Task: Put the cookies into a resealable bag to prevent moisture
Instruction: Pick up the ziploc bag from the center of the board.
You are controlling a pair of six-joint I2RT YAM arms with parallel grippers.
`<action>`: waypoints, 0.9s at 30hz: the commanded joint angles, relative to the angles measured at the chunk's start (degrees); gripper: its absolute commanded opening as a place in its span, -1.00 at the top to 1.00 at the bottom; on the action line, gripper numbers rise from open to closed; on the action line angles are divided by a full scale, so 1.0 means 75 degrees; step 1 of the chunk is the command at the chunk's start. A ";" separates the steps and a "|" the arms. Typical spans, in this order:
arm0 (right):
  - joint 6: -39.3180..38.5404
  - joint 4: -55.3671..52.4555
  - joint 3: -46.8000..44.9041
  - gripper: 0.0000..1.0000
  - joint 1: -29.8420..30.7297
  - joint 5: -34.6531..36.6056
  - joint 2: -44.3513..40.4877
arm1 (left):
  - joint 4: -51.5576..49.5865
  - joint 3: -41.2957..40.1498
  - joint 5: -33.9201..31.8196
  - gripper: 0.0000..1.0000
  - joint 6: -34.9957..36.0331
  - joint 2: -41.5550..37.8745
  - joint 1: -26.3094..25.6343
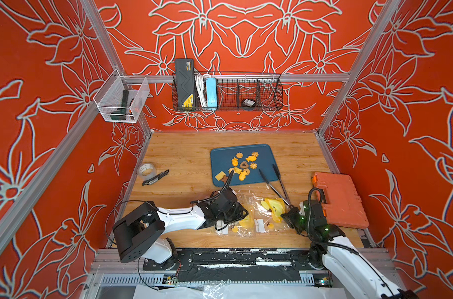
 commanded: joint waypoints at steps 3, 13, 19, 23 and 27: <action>0.0838 0.0242 -0.0261 1.00 -0.0029 0.0069 -0.0305 | 0.0221 -0.0121 0.0066 0.35 -0.0121 0.0110 -0.0088; 0.1150 0.0263 -0.0368 1.00 -0.0029 0.0031 -0.0548 | 0.0404 -0.0338 0.0074 0.38 -0.0284 0.0230 -0.0182; 0.1193 0.0206 -0.0417 1.00 -0.0030 0.0030 -0.0635 | 0.0748 -0.0245 0.0125 0.40 -0.0320 0.0446 -0.0220; 0.1216 0.0173 -0.0477 1.00 -0.0035 0.0054 -0.0690 | 0.1039 -0.0176 0.0132 0.41 -0.0378 0.0538 -0.0220; 0.1228 0.0090 -0.0503 1.00 -0.0027 0.0067 -0.0776 | 0.1393 -0.0151 0.0219 0.41 -0.0466 0.0626 -0.0220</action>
